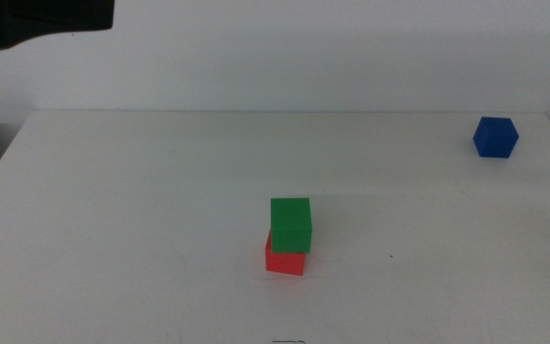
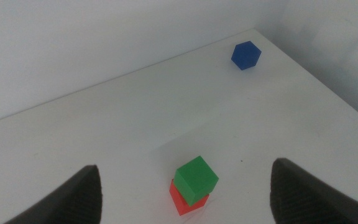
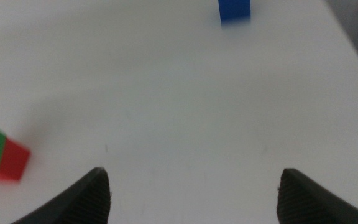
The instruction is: Stack red cubes first, then green, then blue cubes in a specific spot.
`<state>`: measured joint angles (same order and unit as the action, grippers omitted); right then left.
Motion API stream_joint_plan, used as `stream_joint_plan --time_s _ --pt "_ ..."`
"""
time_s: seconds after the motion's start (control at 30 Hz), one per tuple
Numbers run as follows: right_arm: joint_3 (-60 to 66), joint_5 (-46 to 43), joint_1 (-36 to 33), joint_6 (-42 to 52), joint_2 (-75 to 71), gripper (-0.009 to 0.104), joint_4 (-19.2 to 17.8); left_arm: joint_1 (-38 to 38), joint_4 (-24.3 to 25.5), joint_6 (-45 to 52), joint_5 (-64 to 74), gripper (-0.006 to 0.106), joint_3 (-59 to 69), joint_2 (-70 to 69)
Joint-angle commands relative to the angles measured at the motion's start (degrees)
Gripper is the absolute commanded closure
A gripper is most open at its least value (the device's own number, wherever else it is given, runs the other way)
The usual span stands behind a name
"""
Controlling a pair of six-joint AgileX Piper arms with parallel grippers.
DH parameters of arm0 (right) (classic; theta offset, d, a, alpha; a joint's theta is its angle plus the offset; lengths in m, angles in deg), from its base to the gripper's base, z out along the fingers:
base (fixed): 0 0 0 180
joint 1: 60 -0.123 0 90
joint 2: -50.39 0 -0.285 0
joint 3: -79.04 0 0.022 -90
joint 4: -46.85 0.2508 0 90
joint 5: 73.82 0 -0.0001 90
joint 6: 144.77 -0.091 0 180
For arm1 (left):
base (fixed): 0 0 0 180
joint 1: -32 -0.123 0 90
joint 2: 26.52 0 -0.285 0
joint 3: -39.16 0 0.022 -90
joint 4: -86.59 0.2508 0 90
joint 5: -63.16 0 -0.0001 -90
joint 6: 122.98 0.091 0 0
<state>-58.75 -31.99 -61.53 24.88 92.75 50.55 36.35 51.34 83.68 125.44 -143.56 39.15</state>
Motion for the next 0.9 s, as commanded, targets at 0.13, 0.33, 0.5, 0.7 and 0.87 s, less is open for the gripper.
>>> stream_joint_plan --time_s 0.13,0.33,0.5,0.7,0.87 --pt "-19.17 8.24 0.05 1.12 18.62 0.001 -0.04 0.1 -2.99 -0.16 -3.19 0.009 -1.66 -0.61" --pt "-22.86 8.1 0.05 1.31 28.53 0.001 2.84 0.1 -2.99 -0.16 -3.19 0.009 -1.66 -0.61" --pt "-24.18 6.7 0.05 4.4 36.47 0.001 3.26 0.1 -2.99 -0.16 -3.19 0.009 -1.66 -0.61" --pt "-37.76 12.68 0.61 5.01 50.08 0.001 0.55 0.1 -2.99 -0.16 -3.19 0.009 -1.66 -0.61" --pt "-54.79 16.51 3.62 6.26 63.34 0.001 0.03 0.1 -2.99 -0.16 -3.19 0.009 -1.66 -0.61"
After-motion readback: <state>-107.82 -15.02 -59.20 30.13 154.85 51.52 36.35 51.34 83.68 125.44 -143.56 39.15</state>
